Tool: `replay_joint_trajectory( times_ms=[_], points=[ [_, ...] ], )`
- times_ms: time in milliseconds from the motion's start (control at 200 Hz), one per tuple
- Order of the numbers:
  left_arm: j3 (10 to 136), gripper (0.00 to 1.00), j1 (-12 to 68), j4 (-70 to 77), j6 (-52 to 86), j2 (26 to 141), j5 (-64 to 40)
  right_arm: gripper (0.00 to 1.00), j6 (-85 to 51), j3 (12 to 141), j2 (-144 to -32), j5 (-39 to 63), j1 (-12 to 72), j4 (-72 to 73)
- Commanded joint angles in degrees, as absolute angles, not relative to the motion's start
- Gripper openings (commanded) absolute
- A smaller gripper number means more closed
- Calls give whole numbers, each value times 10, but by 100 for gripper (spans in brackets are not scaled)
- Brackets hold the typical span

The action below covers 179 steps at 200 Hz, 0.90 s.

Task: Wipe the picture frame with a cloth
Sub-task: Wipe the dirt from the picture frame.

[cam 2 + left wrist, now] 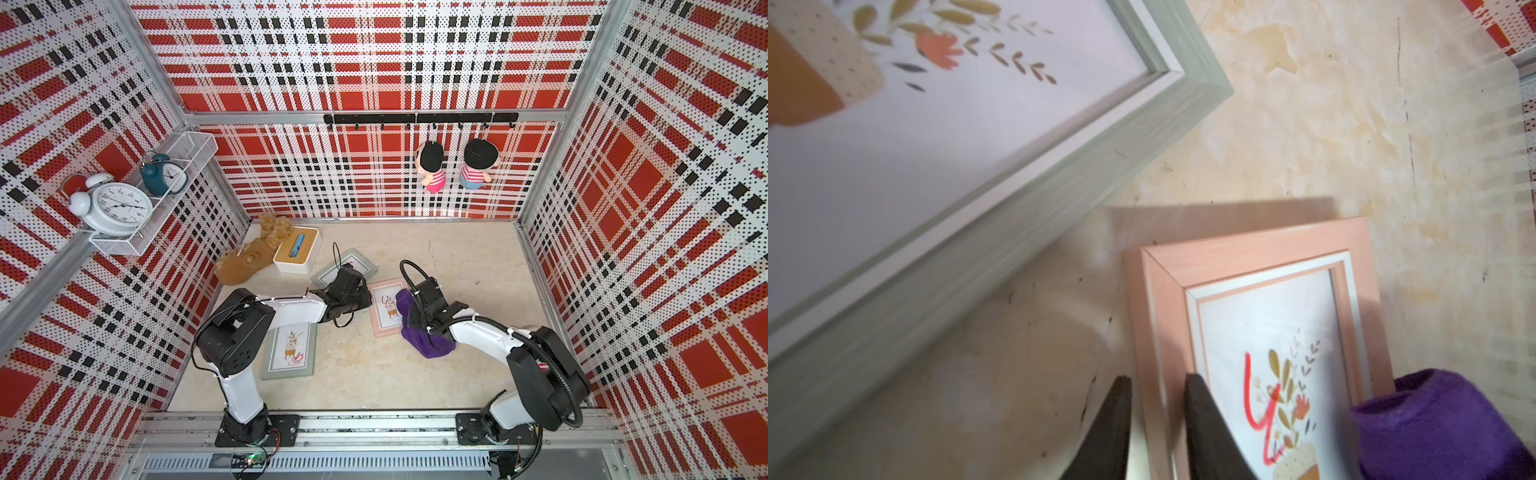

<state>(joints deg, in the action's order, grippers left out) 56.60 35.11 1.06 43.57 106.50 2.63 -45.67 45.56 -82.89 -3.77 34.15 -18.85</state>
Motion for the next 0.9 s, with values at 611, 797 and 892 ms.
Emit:
replay_joint_trajectory(
  times_ms=[611,797,892],
  points=[
    [494,44,328,115,468,1028,-51,0,-322,728,-1034,-21,233,-218],
    [527,34,330,113,451,1070,-69,0,-321,711,-1054,-25,234,-238],
    [532,30,335,112,446,1085,-78,0,-326,670,-1043,0,237,-231]
  ],
)
